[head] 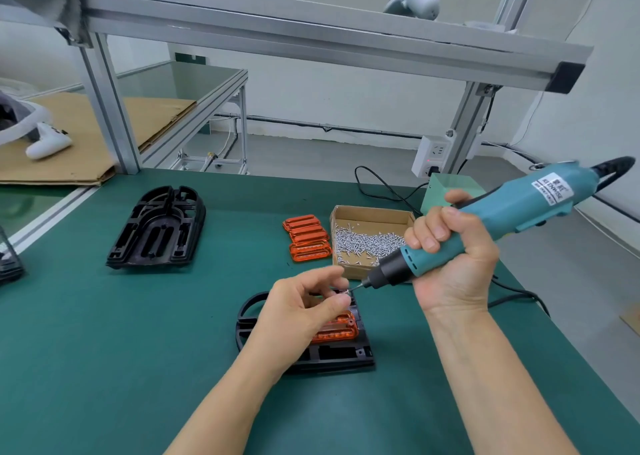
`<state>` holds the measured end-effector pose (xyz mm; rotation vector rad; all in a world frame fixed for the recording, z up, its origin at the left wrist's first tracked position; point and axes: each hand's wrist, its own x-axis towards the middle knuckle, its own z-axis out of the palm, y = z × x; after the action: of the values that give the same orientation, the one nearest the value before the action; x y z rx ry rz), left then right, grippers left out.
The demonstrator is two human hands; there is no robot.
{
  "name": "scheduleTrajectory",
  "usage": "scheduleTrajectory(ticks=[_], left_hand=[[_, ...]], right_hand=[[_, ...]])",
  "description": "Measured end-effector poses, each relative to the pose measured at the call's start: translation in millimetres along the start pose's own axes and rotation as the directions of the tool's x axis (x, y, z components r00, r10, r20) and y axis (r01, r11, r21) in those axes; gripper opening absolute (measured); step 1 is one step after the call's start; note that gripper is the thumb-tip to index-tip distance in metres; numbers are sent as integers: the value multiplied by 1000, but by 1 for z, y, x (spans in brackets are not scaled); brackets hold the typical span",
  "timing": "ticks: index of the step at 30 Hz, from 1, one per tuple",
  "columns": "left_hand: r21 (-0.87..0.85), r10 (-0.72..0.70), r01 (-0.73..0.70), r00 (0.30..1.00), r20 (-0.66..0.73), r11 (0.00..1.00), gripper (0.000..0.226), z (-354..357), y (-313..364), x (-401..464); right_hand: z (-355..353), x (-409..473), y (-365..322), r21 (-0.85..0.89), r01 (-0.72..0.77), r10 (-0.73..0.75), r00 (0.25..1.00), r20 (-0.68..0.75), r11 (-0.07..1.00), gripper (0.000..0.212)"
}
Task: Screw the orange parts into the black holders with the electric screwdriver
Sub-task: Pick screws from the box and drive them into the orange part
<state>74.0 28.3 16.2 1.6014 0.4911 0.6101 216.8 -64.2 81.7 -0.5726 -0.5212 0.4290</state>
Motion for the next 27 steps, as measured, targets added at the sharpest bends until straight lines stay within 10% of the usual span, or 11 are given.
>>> scheduleTrajectory(ticks=[4, 8, 15, 27], left_hand=[[488, 118, -101, 993, -4, 867, 33, -13, 3, -5], [754, 72, -274, 954, 290, 598, 56, -8, 0, -12], [812, 13, -359, 917, 398, 461, 51, -4, -15, -11], [778, 62, -367, 918, 392, 510, 42, -5, -24, -10]], right_hand=[[-6, 4, 0, -109, -55, 58, 998, 16, 992, 19], [-12, 6, 4, -209, -112, 122, 992, 34, 972, 19], [-12, 4, 15, -302, -160, 192, 978, 78, 940, 19], [-11, 6, 26, -386, -152, 225, 963, 151, 910, 18]])
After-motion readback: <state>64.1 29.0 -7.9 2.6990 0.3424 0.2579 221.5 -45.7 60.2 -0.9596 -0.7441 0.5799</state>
